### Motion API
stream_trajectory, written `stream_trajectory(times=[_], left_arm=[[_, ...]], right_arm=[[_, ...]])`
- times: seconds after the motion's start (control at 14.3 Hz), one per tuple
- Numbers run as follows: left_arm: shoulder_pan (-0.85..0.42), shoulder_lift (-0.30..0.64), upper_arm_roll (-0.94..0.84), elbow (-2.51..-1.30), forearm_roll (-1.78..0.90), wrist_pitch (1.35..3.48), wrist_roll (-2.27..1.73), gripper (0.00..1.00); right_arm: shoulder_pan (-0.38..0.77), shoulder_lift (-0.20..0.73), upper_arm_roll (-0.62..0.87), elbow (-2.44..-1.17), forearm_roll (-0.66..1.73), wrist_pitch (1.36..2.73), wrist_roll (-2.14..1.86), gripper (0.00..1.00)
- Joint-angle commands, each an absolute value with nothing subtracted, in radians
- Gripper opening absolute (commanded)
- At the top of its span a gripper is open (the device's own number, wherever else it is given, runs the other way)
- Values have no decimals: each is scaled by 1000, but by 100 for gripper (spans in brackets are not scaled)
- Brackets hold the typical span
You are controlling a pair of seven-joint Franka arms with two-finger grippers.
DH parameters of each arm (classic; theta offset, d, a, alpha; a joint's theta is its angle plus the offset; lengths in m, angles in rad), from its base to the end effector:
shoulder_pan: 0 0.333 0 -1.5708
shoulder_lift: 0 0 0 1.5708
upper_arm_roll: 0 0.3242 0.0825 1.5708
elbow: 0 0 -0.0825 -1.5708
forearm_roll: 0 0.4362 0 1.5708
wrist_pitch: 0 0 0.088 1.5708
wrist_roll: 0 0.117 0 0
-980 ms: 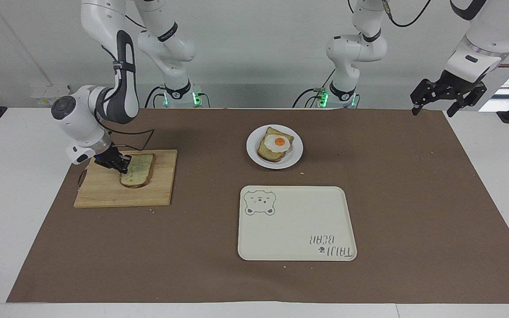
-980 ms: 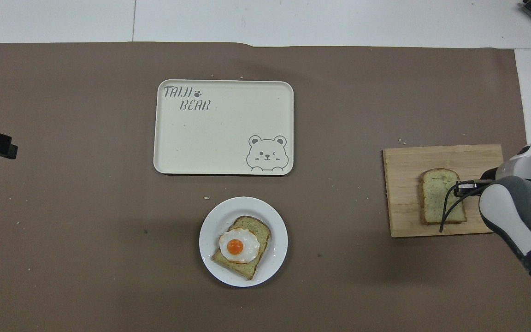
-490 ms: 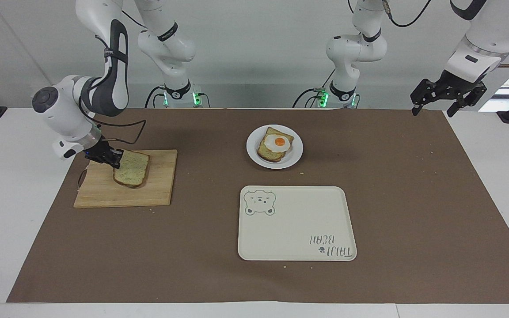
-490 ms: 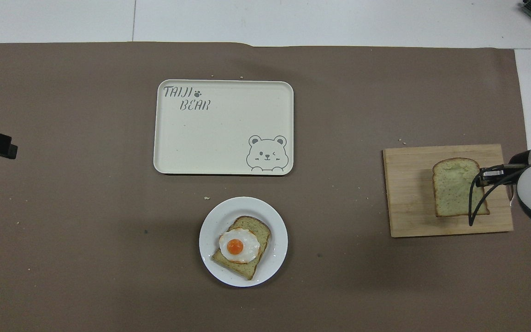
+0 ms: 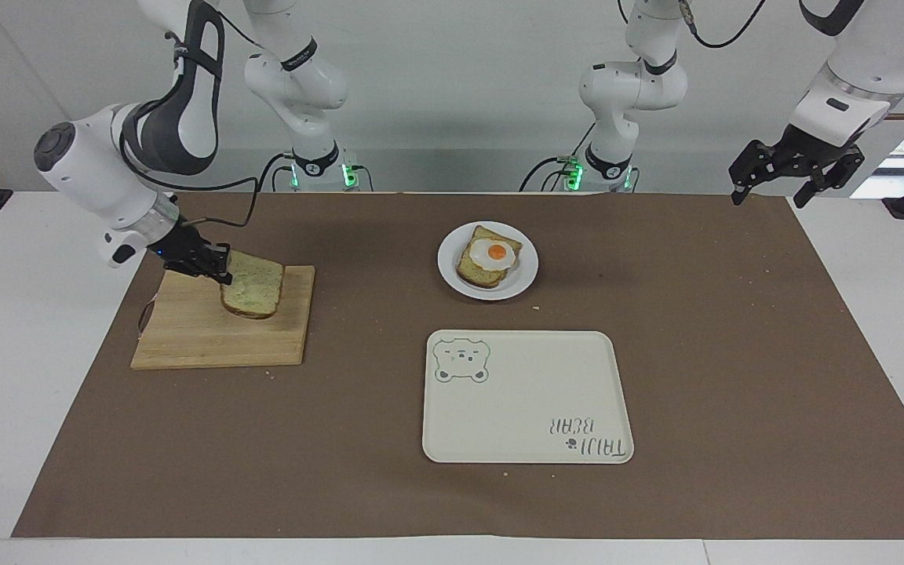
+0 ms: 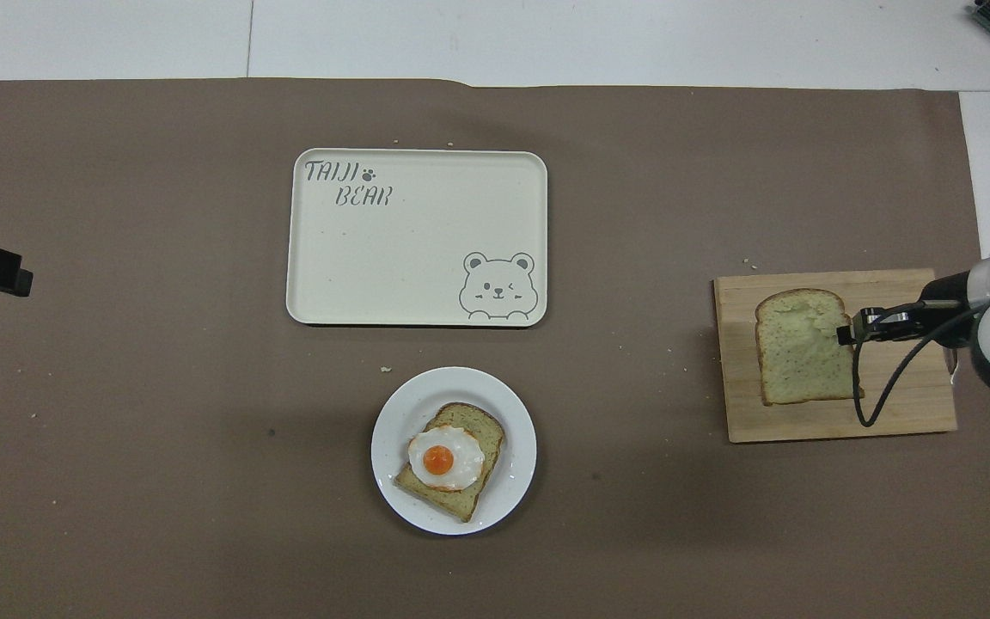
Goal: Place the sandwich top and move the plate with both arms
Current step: 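Grasp the bread slice edge with the right gripper and lift, then carry the bread slice with the right gripper over the egg toast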
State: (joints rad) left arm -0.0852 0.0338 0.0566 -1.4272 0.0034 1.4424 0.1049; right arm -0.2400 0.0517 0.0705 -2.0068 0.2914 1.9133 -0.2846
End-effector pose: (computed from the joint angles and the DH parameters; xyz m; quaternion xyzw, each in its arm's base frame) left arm 0.6035 -0.0175 0.6654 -0.9977 0.0665 0.0094 0.0023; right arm 0.5902 -0.0778 0.3956 -0.9883 0.0016 0.0396 0.1474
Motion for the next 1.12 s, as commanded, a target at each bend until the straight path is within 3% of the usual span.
stream_trajectory(times=[0.0, 0.63, 1.05], left_arm=[[-77, 31, 55, -1414, -6, 1420, 114, 100], [-77, 31, 55, -1414, -8, 1420, 114, 100], [-77, 31, 55, -1414, -8, 1422, 114, 100]], right_arm=[[-148, 35, 77, -2032, 334, 1957, -176, 0], [230, 63, 83, -2040, 455, 2179, 294, 0], [419, 69, 84, -2060, 523, 2279, 542, 0]])
